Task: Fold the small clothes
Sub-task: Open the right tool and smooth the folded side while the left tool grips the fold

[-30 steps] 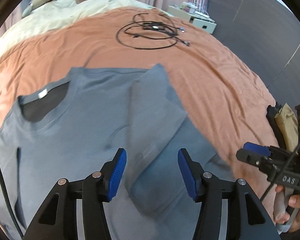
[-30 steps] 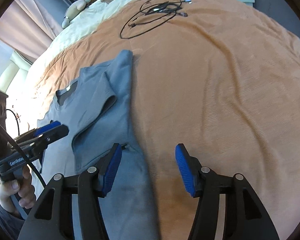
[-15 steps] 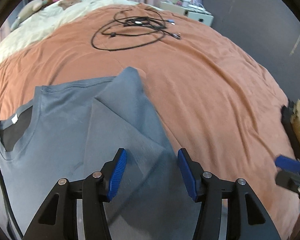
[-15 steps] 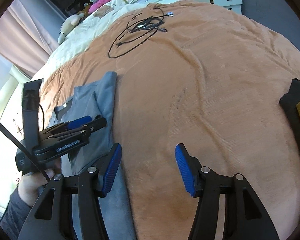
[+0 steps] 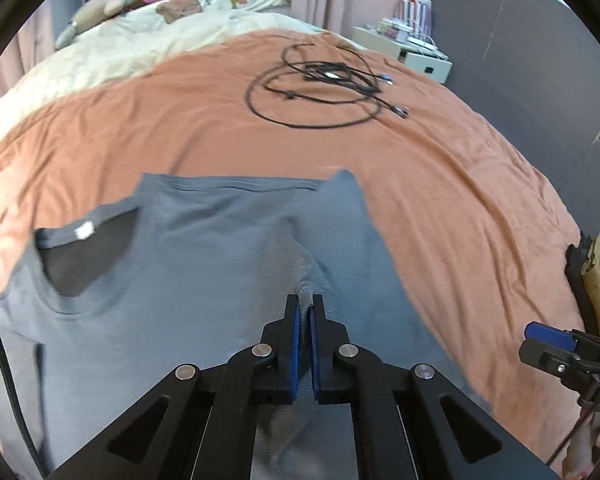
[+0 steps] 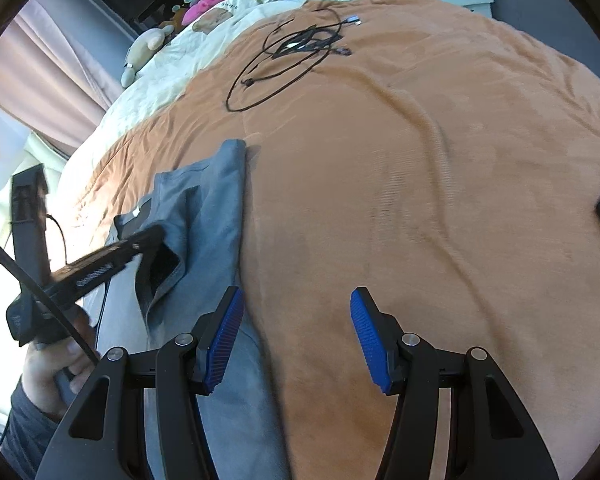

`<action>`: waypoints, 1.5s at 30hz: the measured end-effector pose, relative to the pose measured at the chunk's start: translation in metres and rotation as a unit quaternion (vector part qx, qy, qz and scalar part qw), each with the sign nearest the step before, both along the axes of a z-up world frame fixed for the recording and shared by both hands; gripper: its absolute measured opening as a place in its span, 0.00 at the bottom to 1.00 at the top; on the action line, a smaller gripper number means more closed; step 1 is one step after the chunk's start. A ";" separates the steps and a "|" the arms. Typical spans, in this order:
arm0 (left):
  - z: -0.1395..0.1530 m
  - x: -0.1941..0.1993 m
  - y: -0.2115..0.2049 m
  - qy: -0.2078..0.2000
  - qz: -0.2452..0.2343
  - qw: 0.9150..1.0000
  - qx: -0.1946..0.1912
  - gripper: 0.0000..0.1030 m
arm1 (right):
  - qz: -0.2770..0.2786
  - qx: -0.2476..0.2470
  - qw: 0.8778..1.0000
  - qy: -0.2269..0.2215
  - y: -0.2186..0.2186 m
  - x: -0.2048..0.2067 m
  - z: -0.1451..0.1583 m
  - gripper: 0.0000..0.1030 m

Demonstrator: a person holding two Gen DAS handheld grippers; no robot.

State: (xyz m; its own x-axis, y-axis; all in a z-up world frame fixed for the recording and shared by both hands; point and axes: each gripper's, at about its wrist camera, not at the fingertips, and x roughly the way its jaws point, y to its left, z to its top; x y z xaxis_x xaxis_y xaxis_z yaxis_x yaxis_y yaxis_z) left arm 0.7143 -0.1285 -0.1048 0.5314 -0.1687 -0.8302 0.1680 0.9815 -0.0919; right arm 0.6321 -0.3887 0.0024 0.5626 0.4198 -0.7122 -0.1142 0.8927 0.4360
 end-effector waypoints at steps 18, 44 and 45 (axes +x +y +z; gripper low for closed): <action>-0.016 0.018 0.088 0.042 0.063 0.997 -0.012 0.44 | 0.039 -0.048 0.998 0.005 0.064 0.067 -0.005 0.52; -0.038 0.027 0.106 0.030 0.055 0.998 -0.004 0.43 | -0.007 -0.182 0.983 0.017 0.134 0.199 -0.024 0.52; -0.035 0.025 0.109 0.029 0.058 0.998 -0.006 0.43 | -0.011 -0.179 0.984 0.018 0.133 0.200 -0.026 0.52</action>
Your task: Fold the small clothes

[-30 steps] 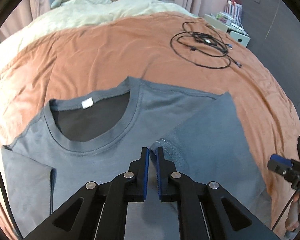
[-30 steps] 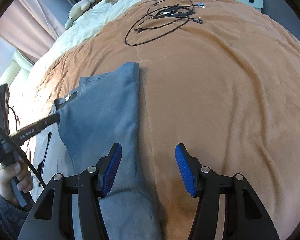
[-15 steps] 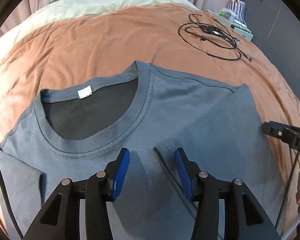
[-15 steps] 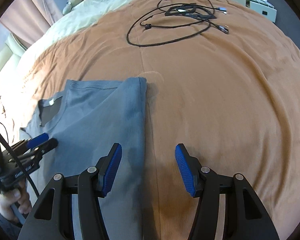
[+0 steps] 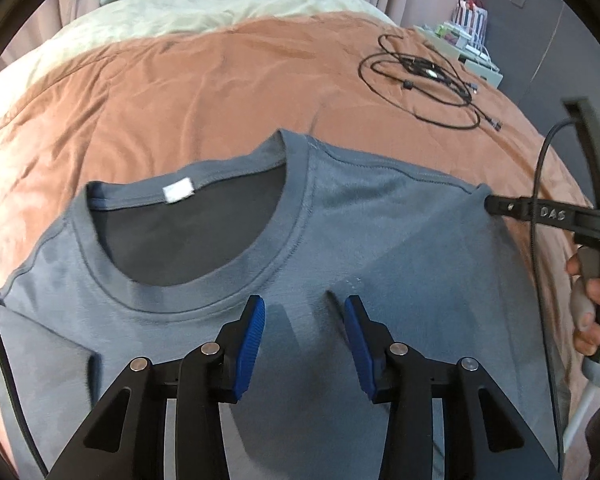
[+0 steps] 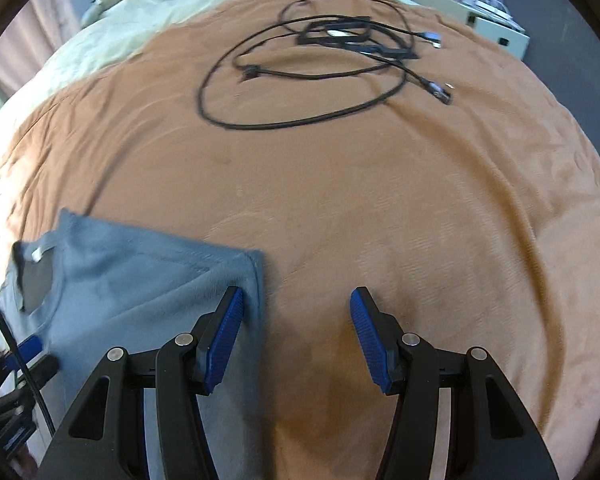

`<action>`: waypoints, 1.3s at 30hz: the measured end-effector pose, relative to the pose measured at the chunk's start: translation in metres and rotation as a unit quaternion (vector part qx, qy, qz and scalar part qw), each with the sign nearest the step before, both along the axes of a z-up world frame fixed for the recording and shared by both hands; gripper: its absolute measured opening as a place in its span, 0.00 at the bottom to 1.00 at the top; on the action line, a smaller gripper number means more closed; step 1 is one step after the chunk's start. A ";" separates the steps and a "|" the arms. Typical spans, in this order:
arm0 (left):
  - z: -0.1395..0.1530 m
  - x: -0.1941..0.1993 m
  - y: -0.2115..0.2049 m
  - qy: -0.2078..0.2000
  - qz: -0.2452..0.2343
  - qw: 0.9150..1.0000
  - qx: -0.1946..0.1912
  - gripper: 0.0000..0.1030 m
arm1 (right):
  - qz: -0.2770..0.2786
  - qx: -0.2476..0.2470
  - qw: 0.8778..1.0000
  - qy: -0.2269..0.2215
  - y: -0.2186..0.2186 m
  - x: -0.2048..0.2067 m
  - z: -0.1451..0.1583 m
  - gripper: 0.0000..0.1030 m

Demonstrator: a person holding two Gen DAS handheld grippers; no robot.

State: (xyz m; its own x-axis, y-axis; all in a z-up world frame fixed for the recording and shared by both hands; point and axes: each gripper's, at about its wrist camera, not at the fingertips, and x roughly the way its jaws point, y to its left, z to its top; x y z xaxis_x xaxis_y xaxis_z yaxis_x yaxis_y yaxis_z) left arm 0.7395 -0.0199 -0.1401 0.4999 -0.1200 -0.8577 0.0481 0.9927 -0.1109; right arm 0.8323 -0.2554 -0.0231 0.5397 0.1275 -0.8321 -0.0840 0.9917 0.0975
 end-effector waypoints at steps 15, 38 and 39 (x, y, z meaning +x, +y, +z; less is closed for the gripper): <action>0.077 -0.072 0.048 -0.052 0.043 0.997 -0.024 0.67 | 0.035 0.027 0.997 -0.063 0.004 -0.087 0.052 0.52; 0.197 -0.267 0.091 -0.140 0.070 0.988 -0.009 0.88 | 0.078 -0.055 0.987 -0.133 -0.010 -0.322 0.146 0.52; 0.199 -0.275 0.093 -0.140 0.071 0.988 -0.008 0.88 | 0.082 -0.059 0.987 -0.125 -0.009 -0.329 0.146 0.52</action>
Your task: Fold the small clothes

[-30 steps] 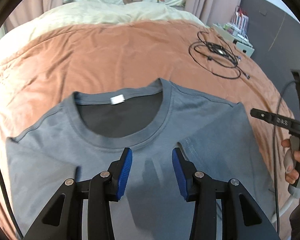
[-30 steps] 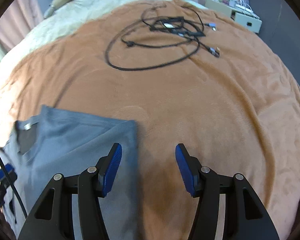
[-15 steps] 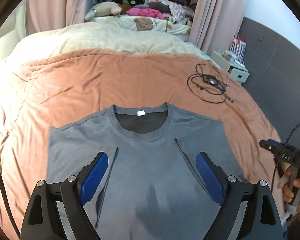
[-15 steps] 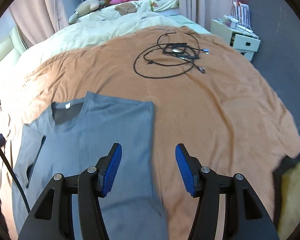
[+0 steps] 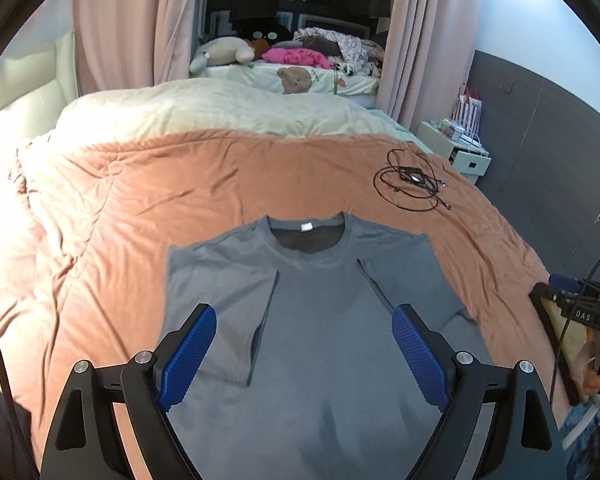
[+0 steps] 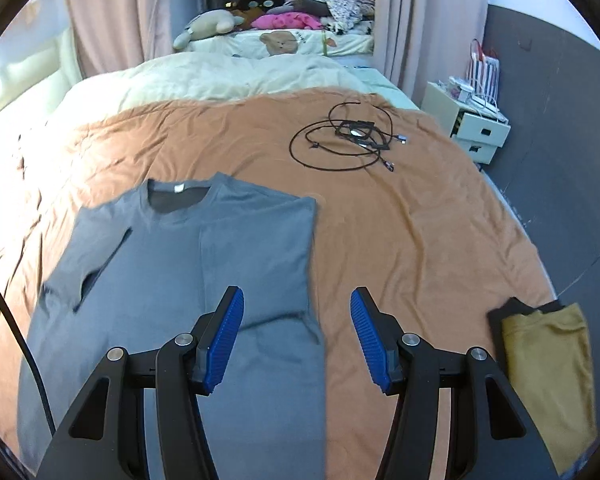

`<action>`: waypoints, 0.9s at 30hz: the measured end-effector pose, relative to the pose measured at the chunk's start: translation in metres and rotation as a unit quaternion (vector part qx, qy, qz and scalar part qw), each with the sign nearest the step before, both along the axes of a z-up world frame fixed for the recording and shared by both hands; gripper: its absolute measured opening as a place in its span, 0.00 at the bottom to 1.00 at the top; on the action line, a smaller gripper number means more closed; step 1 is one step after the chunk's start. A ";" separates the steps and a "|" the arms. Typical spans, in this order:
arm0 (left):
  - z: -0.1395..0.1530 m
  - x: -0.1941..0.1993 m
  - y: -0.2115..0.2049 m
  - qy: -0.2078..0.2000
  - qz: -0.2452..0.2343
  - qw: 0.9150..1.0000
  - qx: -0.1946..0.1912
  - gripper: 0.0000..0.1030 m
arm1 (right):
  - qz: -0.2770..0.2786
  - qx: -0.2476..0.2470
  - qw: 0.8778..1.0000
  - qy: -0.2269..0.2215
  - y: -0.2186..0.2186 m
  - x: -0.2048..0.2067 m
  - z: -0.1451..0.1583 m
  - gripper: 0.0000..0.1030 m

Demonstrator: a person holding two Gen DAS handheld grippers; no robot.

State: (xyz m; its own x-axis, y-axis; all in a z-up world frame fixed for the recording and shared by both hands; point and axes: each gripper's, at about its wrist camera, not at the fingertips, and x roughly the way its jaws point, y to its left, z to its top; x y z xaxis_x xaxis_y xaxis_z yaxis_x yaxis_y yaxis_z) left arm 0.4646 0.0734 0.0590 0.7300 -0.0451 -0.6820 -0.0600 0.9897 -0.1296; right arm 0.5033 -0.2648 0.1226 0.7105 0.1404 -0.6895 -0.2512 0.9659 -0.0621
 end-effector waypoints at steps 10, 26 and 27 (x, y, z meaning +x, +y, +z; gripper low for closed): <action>0.016 -0.081 0.017 -0.021 0.011 1.000 0.019 1.00 | 0.018 0.044 0.999 -0.009 -0.028 -0.082 0.012 0.75; 0.001 -0.203 0.027 -0.031 0.024 0.999 0.008 1.00 | -0.003 0.073 0.997 -0.016 -0.070 -0.191 -0.011 0.83; 0.000 -0.215 0.028 -0.035 0.025 0.999 0.006 1.00 | -0.003 0.070 0.997 -0.015 -0.072 -0.197 -0.013 0.83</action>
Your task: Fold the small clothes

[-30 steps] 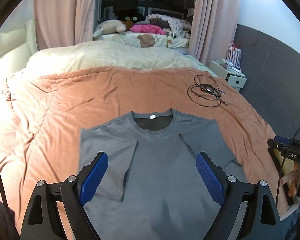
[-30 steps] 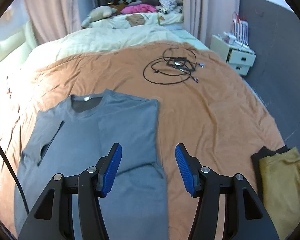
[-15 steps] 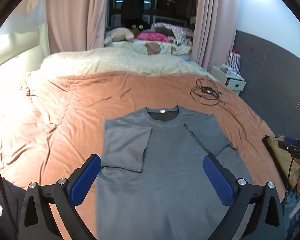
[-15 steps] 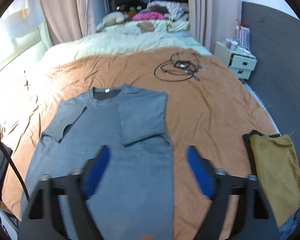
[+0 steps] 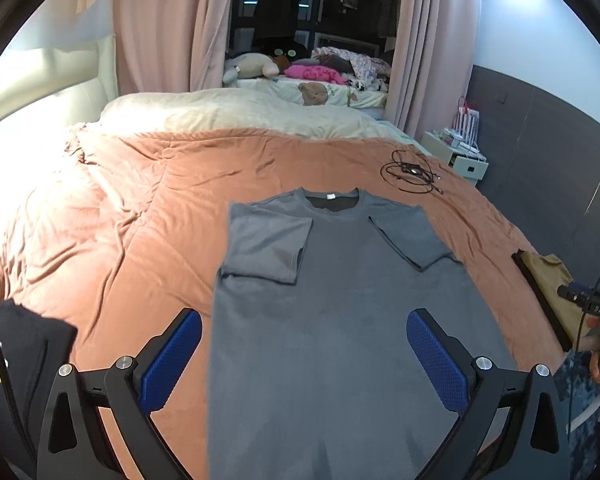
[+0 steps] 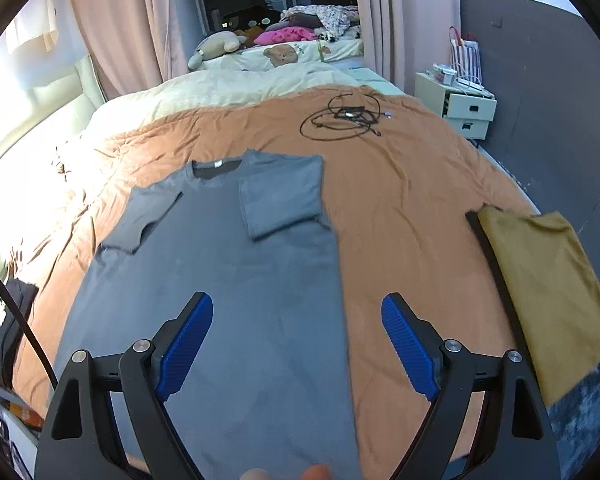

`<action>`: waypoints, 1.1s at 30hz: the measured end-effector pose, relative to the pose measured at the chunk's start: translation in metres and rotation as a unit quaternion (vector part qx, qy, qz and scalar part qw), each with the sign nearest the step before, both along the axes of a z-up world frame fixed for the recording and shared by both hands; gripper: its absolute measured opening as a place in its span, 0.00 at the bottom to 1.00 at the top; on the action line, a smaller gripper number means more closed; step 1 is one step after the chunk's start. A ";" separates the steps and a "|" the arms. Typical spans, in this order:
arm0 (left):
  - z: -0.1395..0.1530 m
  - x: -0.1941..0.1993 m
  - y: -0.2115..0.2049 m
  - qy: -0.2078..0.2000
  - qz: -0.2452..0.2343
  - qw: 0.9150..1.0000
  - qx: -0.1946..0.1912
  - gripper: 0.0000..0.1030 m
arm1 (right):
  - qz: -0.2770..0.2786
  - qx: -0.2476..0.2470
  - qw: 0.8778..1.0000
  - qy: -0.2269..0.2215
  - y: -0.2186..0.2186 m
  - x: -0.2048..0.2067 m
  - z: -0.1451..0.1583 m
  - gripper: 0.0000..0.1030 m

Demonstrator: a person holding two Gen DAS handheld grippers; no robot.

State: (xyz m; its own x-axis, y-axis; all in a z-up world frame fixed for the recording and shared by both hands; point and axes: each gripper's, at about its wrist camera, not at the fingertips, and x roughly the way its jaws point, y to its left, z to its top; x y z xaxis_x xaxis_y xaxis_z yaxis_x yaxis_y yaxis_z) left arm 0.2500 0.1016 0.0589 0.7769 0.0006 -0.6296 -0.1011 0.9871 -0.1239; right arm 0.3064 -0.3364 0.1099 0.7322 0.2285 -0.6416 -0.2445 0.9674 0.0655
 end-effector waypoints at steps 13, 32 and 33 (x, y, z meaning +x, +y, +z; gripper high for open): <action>-0.034 -0.114 0.003 -0.002 0.030 1.000 -0.005 1.00 | 0.012 -0.017 1.000 -0.001 -0.025 -0.096 -0.034 0.83; -0.067 -0.230 0.008 -0.023 0.042 0.998 -0.051 1.00 | 0.020 0.052 0.998 -0.006 -0.084 -0.213 -0.055 0.83; -0.068 -0.232 0.008 -0.021 0.041 0.998 -0.050 1.00 | 0.019 0.059 0.998 -0.004 -0.087 -0.215 -0.058 0.83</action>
